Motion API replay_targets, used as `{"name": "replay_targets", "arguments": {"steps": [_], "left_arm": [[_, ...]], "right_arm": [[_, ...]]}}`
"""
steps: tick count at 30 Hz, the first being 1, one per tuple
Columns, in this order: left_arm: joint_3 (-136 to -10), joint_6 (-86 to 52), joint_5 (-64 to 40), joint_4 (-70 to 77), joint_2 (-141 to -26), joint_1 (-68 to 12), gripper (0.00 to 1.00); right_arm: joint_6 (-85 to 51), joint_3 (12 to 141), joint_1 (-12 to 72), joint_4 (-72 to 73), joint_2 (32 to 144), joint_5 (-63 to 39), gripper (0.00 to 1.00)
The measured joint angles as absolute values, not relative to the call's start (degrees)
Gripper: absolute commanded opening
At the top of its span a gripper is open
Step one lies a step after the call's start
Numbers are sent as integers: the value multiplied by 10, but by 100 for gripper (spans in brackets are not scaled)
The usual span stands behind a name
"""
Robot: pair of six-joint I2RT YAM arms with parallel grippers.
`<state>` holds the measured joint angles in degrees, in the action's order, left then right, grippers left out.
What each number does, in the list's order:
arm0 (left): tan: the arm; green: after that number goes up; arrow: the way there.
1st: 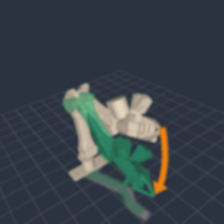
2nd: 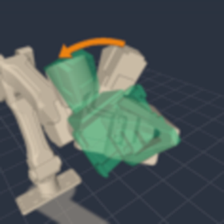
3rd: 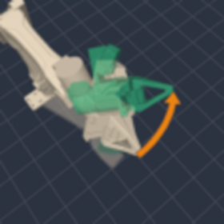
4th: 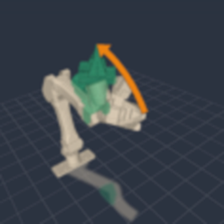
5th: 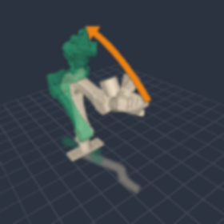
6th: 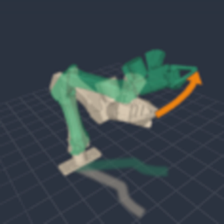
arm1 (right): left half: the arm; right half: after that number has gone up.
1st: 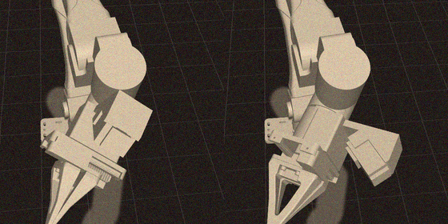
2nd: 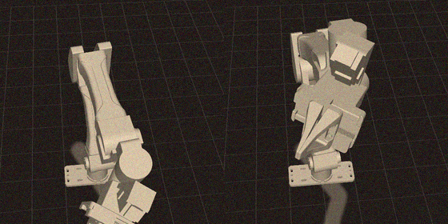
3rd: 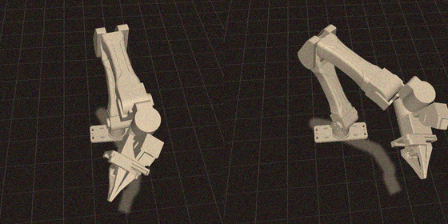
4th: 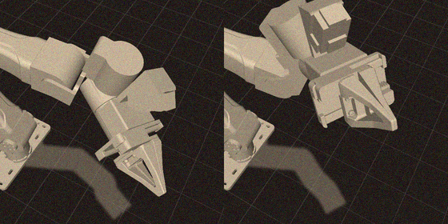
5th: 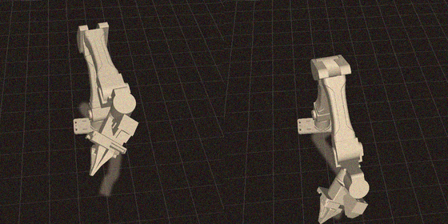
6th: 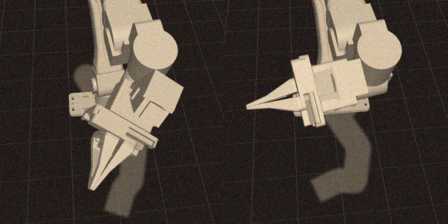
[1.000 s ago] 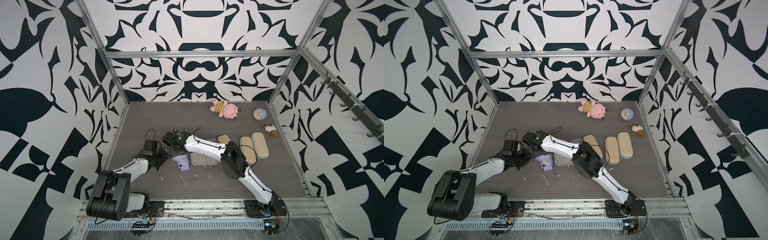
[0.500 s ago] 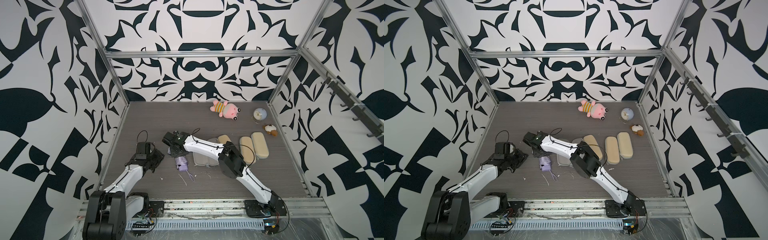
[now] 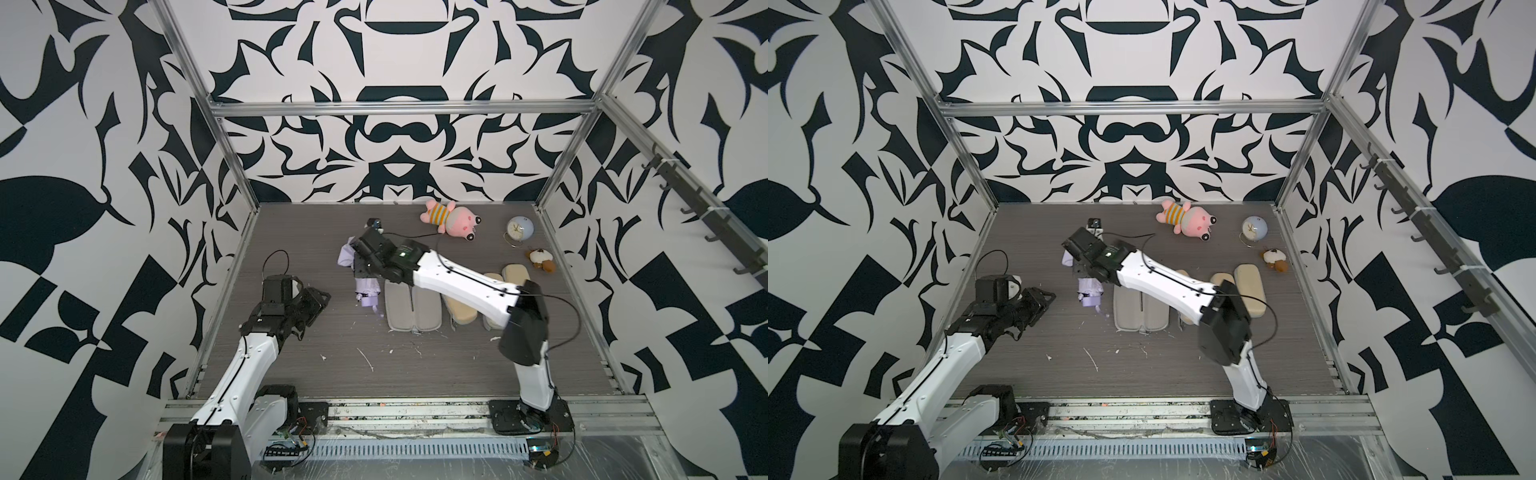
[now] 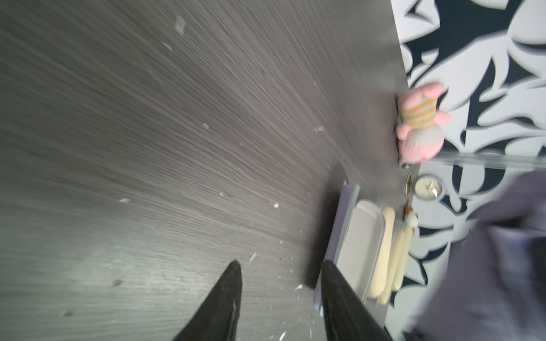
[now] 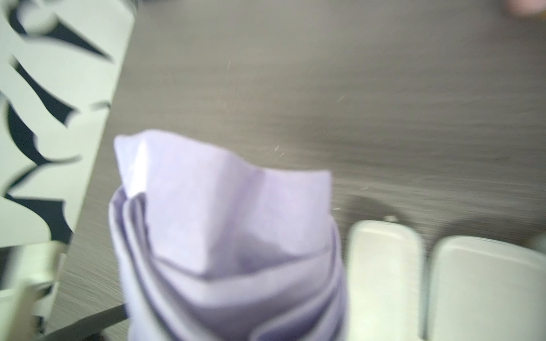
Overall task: Put umbrellas into zippered umbrella sleeves
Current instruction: Pick up the umbrella from the center of the board, then place the umbrella in the umbrella sleeve.
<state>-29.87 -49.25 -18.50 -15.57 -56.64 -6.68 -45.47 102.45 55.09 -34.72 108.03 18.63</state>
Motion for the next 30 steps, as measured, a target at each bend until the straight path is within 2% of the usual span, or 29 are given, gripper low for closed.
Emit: {"name": "replay_targets", "arguments": {"steps": [4,7,11,18,22,30], "left_arm": [[-321,-495,-183,-115,-644,-148,62],[-354,-499,-181,-80,-722,-203,65],[-402,-508,-180,-35,-818,-253,64],[-456,-546,-179,32,-933,-306,57],[-466,-575,-175,53,-972,-326,48],[-448,-661,-145,111,-990,-356,17]], "right_arm": [[-440,828,537,-232,918,304,0],[-394,697,524,-112,855,376,0],[-326,606,512,15,861,427,0],[-259,537,511,180,882,465,0],[-264,500,511,217,882,472,0],[-328,437,525,186,872,478,0]]}}
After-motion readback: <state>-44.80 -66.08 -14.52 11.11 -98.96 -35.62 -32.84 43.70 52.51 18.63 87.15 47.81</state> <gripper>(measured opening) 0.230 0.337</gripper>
